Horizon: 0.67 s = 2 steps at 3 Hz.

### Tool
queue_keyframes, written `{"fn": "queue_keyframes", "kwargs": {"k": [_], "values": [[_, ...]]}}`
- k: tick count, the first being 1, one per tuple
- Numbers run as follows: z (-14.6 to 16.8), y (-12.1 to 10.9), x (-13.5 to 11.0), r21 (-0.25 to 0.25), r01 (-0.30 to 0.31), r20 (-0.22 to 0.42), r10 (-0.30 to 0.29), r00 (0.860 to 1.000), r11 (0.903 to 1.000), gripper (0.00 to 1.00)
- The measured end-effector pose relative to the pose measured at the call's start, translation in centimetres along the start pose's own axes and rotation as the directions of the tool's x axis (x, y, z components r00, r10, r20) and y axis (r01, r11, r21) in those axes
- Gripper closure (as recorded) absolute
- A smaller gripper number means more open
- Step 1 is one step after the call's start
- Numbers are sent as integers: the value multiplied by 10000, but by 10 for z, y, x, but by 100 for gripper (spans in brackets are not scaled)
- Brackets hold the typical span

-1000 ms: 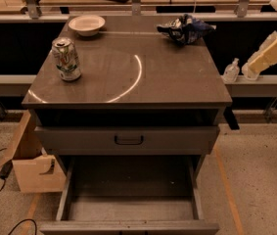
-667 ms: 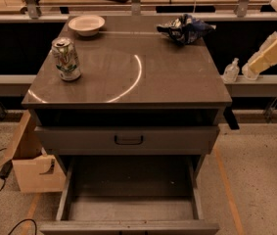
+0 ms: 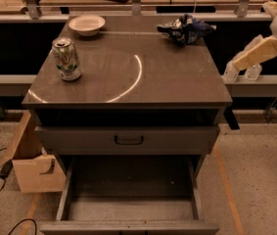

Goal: Place blue chip bag into middle drawer

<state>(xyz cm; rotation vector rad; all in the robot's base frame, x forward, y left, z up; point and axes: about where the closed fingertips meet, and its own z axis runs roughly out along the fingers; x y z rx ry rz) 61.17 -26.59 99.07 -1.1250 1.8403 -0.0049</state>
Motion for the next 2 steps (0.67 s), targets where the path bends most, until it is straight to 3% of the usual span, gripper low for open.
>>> {"fn": "queue_keyframes", "kwargs": {"k": [1,2], "values": [[49,-26,11,392,-458,722,429,9965,9982,0],[110,-55,16,915,-1242,1381,1109,9842,9880,0]]}}
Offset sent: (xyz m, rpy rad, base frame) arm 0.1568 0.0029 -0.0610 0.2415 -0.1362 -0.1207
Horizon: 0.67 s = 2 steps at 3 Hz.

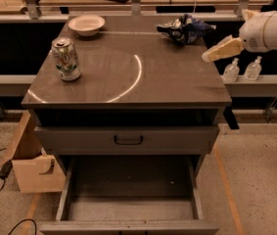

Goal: Place blue chip bag into middle drawer

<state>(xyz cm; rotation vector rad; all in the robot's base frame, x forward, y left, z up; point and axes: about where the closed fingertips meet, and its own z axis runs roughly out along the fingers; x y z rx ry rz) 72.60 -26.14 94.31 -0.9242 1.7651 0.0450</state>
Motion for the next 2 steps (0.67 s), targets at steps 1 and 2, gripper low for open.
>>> {"fn": "queue_keyframes", "kwargs": {"k": [1,2], "values": [[38,-14,2,443,-248,116,243,9996,9987,0],[102,-24,-4,475,-401,104,397,9992,9981,0]]}}
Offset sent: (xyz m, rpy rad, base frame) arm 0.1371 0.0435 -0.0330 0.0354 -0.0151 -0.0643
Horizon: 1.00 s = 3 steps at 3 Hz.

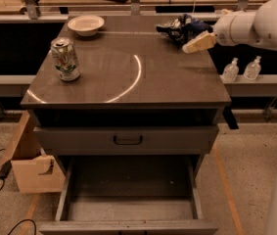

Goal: Place blue chip bag into middle drawer

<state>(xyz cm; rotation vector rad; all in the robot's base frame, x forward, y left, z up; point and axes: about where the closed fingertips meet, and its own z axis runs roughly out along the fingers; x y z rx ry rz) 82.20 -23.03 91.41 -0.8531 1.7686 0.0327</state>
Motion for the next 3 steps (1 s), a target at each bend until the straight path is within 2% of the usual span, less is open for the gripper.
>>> {"fn": "queue_keyframes", "kwargs": {"k": [1,2,3], "values": [[36,-2,-8,10,-26,113,26,9999,10000,0],[81,13,-26,-387,80,468,-62,9989,9992,2],[101,25,-33,-741,214,711,-161,9973,9970,25]]}}
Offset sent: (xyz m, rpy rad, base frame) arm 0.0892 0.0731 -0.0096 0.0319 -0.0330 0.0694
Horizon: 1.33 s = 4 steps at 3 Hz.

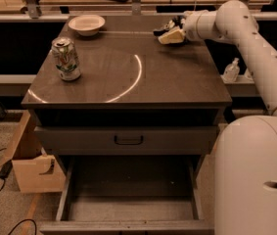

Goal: Place blue chip bag into middle drawer

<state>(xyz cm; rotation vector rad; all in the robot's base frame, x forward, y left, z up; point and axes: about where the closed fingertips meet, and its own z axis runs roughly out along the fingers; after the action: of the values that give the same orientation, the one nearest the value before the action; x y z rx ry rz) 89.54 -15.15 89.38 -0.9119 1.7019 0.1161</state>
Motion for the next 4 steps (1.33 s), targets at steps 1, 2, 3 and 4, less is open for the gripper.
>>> {"fn": "queue_keyframes", "kwargs": {"k": [1,2,3,4], "values": [[4,3,-4,-311,272,89,-269,9996,9991,48],[-17,-2,-15,-530,645,220,-634,9977,9965,71],[-66,-18,-33,-397,826,442,-809,9957,9958,94],[-139,-24,-49,-107,637,545,-631,9965,9979,100]]}}
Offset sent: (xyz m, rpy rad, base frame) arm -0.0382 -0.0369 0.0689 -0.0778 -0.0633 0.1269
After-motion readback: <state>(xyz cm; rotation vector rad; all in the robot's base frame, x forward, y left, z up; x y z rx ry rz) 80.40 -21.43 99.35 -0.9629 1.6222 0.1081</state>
